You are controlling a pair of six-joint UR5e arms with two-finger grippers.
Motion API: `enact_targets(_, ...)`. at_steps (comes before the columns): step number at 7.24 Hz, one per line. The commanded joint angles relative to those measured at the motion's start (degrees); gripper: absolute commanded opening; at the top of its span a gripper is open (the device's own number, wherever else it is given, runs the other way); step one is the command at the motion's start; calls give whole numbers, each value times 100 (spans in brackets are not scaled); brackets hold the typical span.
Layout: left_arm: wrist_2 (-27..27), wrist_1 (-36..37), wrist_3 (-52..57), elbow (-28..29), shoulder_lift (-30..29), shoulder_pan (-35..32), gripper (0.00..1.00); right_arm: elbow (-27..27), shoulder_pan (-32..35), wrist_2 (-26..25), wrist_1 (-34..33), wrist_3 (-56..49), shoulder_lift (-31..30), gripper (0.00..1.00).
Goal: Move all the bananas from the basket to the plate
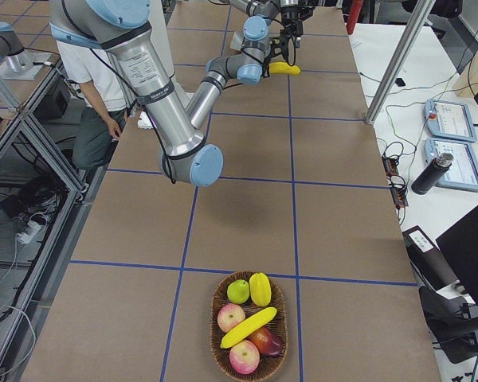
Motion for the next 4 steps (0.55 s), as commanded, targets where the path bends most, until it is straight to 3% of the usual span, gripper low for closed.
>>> enact_targets(1, 60, 6, -464, -84, -145, 159, 99, 17, -181, -273, 51, 329, 122, 0)
enact_targets(3, 147, -12, -940, -85, -286, 160, 98, 52, -286, -502, 86, 548, 148, 0)
enact_targets(4, 270, -12, -1020, -93, -287, 186, 97, 35, -382, -537, 425, 741, 139, 0)
